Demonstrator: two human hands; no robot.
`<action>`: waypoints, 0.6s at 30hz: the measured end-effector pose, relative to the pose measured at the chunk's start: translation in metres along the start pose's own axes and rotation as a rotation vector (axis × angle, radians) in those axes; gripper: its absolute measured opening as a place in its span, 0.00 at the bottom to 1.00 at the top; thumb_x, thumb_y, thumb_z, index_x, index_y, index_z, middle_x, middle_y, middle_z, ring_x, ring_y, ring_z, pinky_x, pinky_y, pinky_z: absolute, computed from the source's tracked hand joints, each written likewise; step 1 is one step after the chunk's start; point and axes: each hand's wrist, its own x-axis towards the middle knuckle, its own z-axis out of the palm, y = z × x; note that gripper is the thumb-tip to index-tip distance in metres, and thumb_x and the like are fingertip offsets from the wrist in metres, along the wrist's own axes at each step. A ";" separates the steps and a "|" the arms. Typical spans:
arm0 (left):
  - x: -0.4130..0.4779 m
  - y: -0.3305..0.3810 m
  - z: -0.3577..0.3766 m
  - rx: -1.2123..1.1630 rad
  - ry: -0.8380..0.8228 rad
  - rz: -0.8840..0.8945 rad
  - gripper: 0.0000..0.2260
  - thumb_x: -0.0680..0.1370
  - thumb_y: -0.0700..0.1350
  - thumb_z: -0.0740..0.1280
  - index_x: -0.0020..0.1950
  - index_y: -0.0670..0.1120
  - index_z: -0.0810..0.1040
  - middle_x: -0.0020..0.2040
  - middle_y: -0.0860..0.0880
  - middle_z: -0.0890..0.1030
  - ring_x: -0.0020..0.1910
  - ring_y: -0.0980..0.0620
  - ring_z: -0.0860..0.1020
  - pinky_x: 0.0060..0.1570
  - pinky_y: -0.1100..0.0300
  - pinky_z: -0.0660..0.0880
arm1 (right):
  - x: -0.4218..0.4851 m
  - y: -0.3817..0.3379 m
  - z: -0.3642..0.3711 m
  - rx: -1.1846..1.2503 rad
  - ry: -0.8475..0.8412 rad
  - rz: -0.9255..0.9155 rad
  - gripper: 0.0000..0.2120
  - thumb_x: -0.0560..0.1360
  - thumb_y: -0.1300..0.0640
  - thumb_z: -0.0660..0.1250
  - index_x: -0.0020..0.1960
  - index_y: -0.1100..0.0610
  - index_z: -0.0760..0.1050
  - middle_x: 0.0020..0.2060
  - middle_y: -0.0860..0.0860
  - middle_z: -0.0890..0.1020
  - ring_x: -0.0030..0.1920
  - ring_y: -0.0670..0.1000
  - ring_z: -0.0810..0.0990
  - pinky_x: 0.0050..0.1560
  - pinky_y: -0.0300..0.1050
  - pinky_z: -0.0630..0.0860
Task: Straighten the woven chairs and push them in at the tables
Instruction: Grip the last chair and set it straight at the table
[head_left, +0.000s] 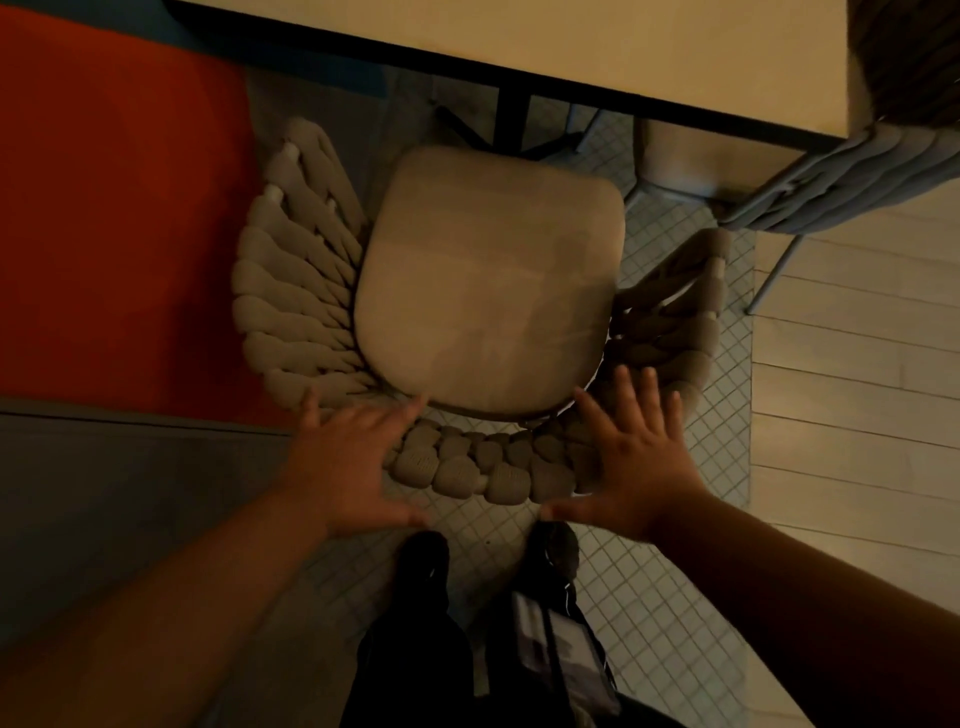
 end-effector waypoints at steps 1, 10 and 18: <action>0.005 0.005 0.000 0.034 -0.027 -0.027 0.58 0.53 0.88 0.53 0.81 0.66 0.54 0.78 0.57 0.68 0.77 0.49 0.64 0.75 0.32 0.41 | 0.004 -0.004 0.004 -0.031 -0.016 -0.005 0.68 0.53 0.09 0.51 0.83 0.41 0.35 0.80 0.58 0.29 0.76 0.64 0.22 0.75 0.71 0.29; 0.033 0.012 -0.005 0.166 -0.054 -0.077 0.50 0.49 0.90 0.50 0.54 0.59 0.82 0.55 0.60 0.81 0.58 0.57 0.77 0.73 0.45 0.56 | 0.024 0.002 0.020 -0.114 0.198 -0.148 0.42 0.54 0.11 0.54 0.45 0.42 0.84 0.36 0.39 0.82 0.48 0.51 0.81 0.63 0.56 0.64; 0.047 0.030 -0.015 0.179 -0.019 -0.058 0.49 0.50 0.89 0.52 0.52 0.57 0.82 0.52 0.59 0.81 0.56 0.55 0.78 0.70 0.48 0.61 | 0.035 0.027 0.020 -0.142 0.242 -0.174 0.40 0.54 0.11 0.54 0.40 0.41 0.84 0.31 0.40 0.81 0.40 0.51 0.81 0.56 0.52 0.66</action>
